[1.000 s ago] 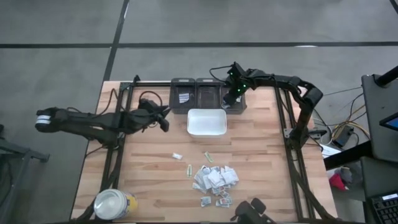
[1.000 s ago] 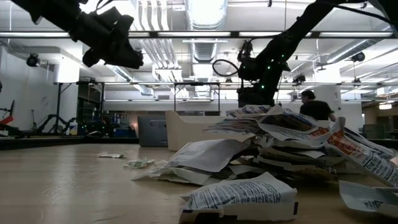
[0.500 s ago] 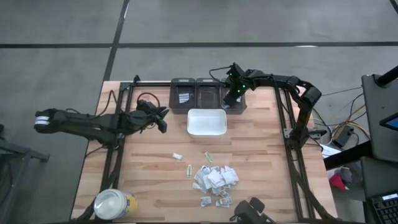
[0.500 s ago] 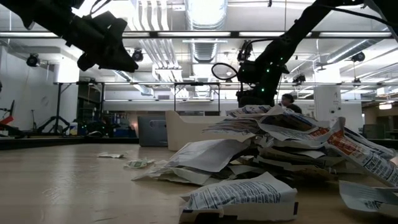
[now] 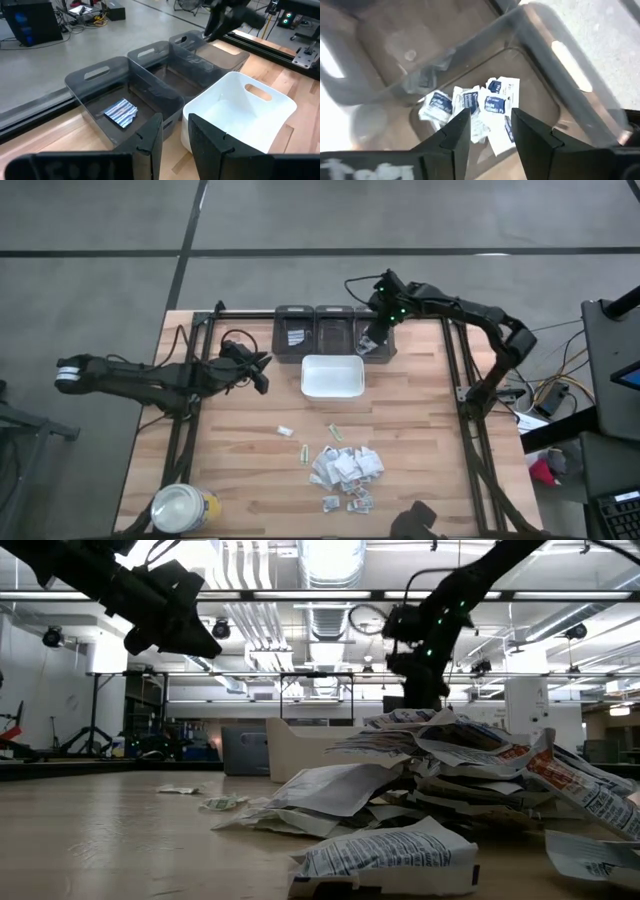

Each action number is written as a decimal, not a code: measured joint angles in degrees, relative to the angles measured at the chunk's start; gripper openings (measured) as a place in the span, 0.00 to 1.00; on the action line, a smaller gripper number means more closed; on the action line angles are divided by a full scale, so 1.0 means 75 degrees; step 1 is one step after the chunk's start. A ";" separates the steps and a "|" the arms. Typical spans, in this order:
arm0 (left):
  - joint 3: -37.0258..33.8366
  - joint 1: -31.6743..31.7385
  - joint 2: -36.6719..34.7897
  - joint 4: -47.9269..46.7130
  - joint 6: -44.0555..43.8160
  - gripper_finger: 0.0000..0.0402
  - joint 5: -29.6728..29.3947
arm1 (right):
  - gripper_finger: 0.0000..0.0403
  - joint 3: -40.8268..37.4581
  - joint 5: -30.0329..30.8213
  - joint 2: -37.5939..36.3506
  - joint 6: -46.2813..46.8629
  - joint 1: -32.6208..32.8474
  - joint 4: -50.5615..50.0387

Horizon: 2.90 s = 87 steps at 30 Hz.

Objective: Pick & Place First Aid Supplies
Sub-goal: Put the white alcohol pad into the right black bin

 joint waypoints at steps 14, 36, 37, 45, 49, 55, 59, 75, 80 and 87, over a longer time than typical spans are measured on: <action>0.0000 0.0000 0.0000 0.0000 0.0000 0.23 0.0020 | 0.31 -0.0937 -0.1323 -0.3243 0.0744 0.0755 -0.0952; 0.1119 -0.0664 0.0970 0.1302 -0.0694 0.23 0.2163 | 0.23 -0.4896 -0.1363 -0.8634 0.3032 0.2009 0.1013; 0.1335 -0.0784 0.1155 0.1255 -0.0695 0.23 0.2168 | 0.23 -0.4961 -0.1371 -0.8744 0.3037 0.2009 0.1008; 0.3607 -0.1910 0.2961 -0.0309 -0.0874 0.23 0.2173 | 0.20 -0.5293 -0.1388 -0.9418 0.3057 0.2009 0.1006; 0.4907 -0.2456 0.3931 -0.1562 -0.1297 0.23 0.2174 | 0.19 -0.5405 -0.1391 -0.9621 0.3040 0.2006 0.0995; 0.6836 -0.3096 0.5286 -0.3271 -0.2057 0.23 0.2087 | 0.19 -0.5469 -0.1396 -0.9706 0.3032 0.2006 0.0996; 0.8089 -0.3419 0.6209 -0.4455 -0.2551 0.23 0.2049 | 0.21 -0.5469 -0.1396 -0.9705 0.3002 0.2003 0.0996; 1.0023 -0.4111 0.8512 -0.5834 -0.5044 0.23 0.3877 | 0.21 -0.5472 -0.1394 -0.9705 0.3002 0.2003 0.0923; 1.0016 -0.4180 0.8853 -0.5826 -0.6647 0.23 0.4696 | 0.18 -0.5472 -0.1394 -0.9699 0.2980 0.2003 0.0923; 1.0010 -0.4367 0.9203 -0.5811 -0.8934 0.23 0.5307 | 0.18 -0.5472 -0.1391 -0.9693 0.2943 0.2003 0.0925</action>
